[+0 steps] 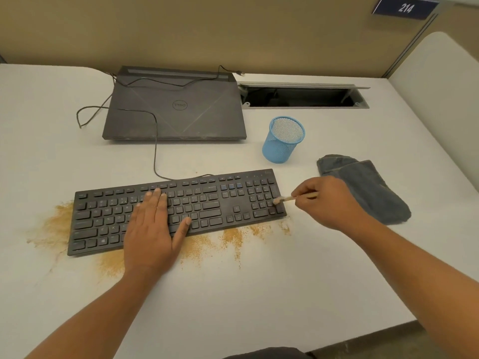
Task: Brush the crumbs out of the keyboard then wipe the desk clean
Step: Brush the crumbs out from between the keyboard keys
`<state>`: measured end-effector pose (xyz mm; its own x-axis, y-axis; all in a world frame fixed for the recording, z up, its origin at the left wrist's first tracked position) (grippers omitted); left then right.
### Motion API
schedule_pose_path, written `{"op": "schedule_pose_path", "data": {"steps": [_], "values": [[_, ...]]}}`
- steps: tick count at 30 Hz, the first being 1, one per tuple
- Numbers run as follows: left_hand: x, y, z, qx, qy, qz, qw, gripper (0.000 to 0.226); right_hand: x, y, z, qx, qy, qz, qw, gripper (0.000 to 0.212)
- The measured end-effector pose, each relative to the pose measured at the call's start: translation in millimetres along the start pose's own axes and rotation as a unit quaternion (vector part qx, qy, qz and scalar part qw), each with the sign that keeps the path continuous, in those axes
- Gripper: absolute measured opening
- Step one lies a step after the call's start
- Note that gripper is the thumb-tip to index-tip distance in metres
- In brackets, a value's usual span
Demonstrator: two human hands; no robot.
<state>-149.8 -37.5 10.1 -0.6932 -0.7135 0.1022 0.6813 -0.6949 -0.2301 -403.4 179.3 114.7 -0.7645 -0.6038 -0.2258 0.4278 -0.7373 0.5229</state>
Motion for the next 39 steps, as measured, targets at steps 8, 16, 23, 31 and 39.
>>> {"op": "schedule_pose_path", "data": {"steps": [8,16,23,31,39], "values": [[-1.0,-0.5,0.5,0.004,0.004,-0.010,1.000,0.085,-21.2,-25.2,-11.8,-0.046,0.043,-0.057,0.996,0.016],[-1.2,-0.6,0.3,-0.003,0.004,-0.019,1.000,0.085,-22.0,-42.2,17.2,0.127,-0.135,-0.082,0.979,0.016],[-0.4,-1.4,0.3,-0.003,0.006,-0.014,1.000,0.086,-8.4,-60.2,24.7,0.104,-0.212,-0.027,0.971,0.013],[0.2,-1.6,0.0,-0.001,0.000,-0.005,1.000,0.082,21.1,-81.3,-9.5,0.049,-0.271,0.054,0.960,0.015],[1.0,-2.5,-0.3,0.001,-0.004,-0.002,1.000,0.082,34.6,-100.3,-26.7,0.029,-0.239,0.042,0.970,0.020]]}}
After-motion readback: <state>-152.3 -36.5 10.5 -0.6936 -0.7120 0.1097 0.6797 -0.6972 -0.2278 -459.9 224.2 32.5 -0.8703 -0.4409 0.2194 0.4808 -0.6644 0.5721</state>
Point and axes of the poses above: each hand's wrist, its own x-axis towards the middle knuckle, its own z-axis out of the back of the hand, y = z × x, the point moved 10 cm from there along x, towards the middle knuckle
